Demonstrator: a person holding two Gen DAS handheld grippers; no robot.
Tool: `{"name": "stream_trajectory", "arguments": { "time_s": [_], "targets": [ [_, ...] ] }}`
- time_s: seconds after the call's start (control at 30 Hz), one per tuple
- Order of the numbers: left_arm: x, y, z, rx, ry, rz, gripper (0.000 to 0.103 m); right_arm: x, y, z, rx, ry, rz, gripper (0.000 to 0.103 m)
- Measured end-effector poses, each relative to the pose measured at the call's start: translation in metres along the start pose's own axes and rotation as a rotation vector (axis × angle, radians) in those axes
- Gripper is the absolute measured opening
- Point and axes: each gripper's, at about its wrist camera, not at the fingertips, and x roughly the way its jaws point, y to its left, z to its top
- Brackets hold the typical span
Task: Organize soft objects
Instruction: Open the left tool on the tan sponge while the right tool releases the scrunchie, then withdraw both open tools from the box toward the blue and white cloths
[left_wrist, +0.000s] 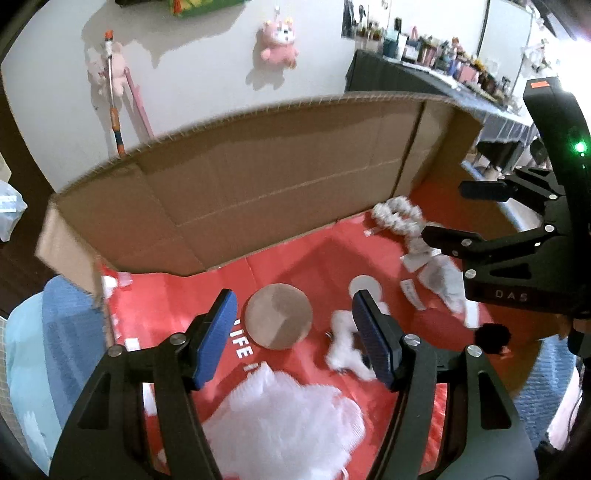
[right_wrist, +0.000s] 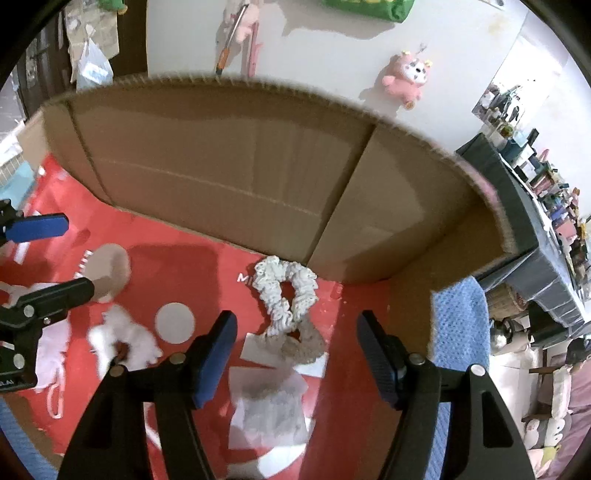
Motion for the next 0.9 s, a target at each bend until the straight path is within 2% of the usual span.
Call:
{"name": "stream_trajectory", "arguments": {
  "time_s": [0.07,0.13,0.3,0.4,0.47,0.57,0.63,0.9],
  "targets": [
    [-0.016,0.001,-0.001,-0.008,-0.031,-0.001,0.065,-0.015,0.001,-0.001,0.013,-0.029,0.006,0.071],
    [-0.035,-0.008,-0.008,-0.008,-0.07,0.005,0.073,-0.031,0.003,-0.004,0.019,-0.059,0.006,0.075],
    [-0.069,-0.015,-0.028,-0.024,-0.15,0.026,0.075,-0.078,0.007,-0.018,0.026,-0.161,0.003,0.083],
    [-0.095,-0.021,-0.045,-0.03,-0.22,0.046,0.079,-0.107,0.003,-0.031,0.035,-0.22,0.01,0.089],
    [-0.111,-0.026,-0.054,-0.03,-0.262,0.063,0.083,-0.122,0.003,-0.041,0.038,-0.258,0.016,0.096],
    [-0.134,-0.036,-0.071,-0.029,-0.34,0.085,0.085,-0.147,0.001,-0.061,0.053,-0.328,0.021,0.099],
    [-0.146,-0.043,-0.084,-0.037,-0.386,0.091,0.09,-0.164,0.001,-0.077,0.068,-0.372,0.039,0.103],
    [-0.186,-0.074,-0.139,-0.055,-0.544,0.11,0.095,-0.212,0.009,-0.143,0.097,-0.499,0.044,0.103]
  ]
}}
